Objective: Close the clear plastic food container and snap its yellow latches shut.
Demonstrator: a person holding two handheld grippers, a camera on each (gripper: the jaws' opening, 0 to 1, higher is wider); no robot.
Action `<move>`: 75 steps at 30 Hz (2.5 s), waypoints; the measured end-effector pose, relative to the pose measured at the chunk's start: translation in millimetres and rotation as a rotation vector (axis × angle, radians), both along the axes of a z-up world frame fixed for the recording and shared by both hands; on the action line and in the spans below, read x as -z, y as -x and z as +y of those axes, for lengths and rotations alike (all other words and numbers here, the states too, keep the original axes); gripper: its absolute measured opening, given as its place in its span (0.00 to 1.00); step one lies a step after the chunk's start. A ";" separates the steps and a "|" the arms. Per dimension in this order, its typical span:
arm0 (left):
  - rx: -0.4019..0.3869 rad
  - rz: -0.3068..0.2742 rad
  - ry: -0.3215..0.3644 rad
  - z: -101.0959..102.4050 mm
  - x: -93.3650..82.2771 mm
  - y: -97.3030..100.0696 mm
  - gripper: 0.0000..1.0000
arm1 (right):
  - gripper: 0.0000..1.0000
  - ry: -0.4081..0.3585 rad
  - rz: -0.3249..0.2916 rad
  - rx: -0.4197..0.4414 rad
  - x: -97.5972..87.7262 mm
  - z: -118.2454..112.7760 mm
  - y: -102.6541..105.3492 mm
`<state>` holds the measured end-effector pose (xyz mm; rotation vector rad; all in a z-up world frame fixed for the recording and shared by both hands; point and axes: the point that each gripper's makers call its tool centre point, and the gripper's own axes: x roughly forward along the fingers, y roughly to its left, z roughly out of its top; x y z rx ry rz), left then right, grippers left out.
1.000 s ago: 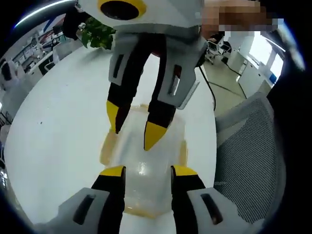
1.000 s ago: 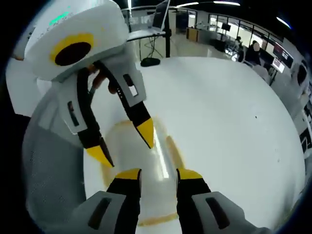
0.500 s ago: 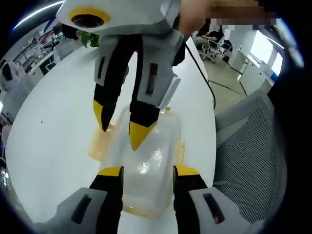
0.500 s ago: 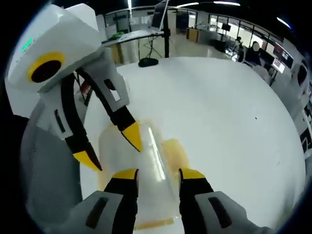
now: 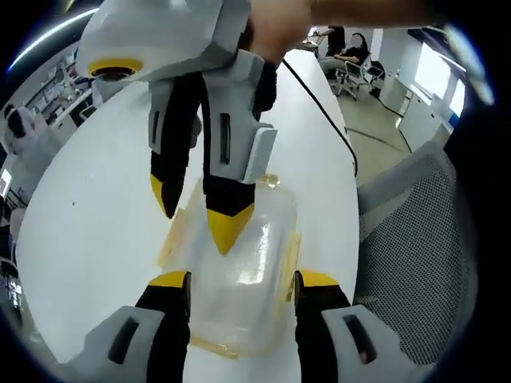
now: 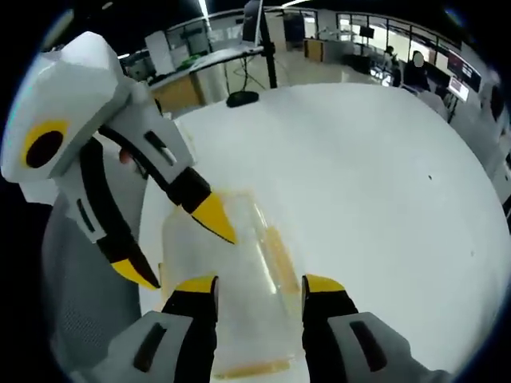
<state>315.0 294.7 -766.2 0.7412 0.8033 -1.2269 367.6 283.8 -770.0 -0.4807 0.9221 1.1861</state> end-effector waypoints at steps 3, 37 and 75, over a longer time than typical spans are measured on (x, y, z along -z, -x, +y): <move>0.010 -0.012 -0.011 1.1 0.4 1.8 0.54 | 0.40 -0.007 0.010 -0.006 -0.4 1.0 0.9; 0.055 -0.107 -0.054 -8.8 6.4 4.4 0.55 | 0.39 -0.045 0.132 -0.073 5.1 18.6 1.7; 0.065 -0.161 -0.076 -10.7 10.1 3.7 0.51 | 0.35 0.056 0.222 -0.123 10.0 17.9 6.3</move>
